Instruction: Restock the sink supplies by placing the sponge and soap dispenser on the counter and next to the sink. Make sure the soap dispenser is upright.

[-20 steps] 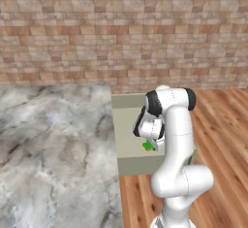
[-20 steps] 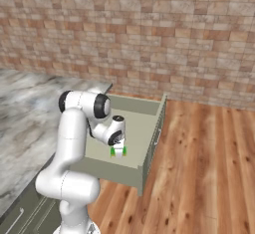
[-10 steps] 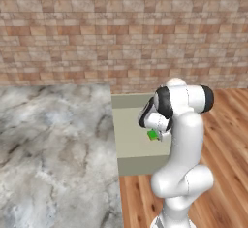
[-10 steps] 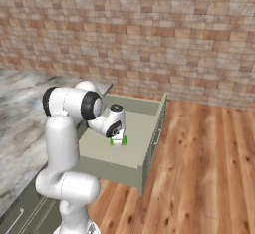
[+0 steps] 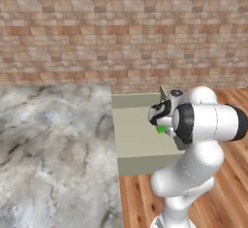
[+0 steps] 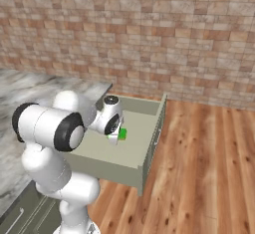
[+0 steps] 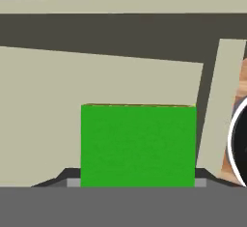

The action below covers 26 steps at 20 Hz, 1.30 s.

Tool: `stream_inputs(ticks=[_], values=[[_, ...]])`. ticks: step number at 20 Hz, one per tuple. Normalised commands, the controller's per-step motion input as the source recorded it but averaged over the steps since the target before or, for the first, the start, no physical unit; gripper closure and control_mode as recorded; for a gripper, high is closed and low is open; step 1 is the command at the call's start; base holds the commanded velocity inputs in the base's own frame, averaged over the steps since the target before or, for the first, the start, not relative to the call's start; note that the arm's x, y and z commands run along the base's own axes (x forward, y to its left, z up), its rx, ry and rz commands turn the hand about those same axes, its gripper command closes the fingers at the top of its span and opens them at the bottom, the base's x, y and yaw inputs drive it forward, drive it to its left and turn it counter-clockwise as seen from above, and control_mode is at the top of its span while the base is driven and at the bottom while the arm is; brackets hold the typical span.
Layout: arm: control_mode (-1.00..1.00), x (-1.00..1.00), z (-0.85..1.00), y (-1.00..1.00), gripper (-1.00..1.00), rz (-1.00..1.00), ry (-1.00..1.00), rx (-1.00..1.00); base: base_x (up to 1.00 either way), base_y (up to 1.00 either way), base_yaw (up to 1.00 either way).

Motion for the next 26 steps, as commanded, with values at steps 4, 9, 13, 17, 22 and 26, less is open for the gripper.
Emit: stream_inputs(ticks=[4,9,13,17,22,26], values=[[-1.00,-0.80,1.00,0.00,1.00,-0.11,-0.06,0.00,0.00,0.00,0.00],[-1.00,-0.84,1.00,0.00,1.00,-0.10,-0.07,0.00,0.00,0.00,0.00],[-1.00,-0.70,1.00,0.00,1.00,-0.09,-0.02,0.00,0.00,0.00,0.00],[-1.00,-0.63,1.00,0.00,1.00,-0.09,0.00,0.00,0.00,0.00,0.00],[-1.00,-0.47,0.95,0.00,1.00,-0.09,0.01,0.00,0.00,0.00,0.00],[-1.00,-0.13,0.28,-0.01,1.00,-0.08,0.03,0.00,0.00,0.00,0.00]])
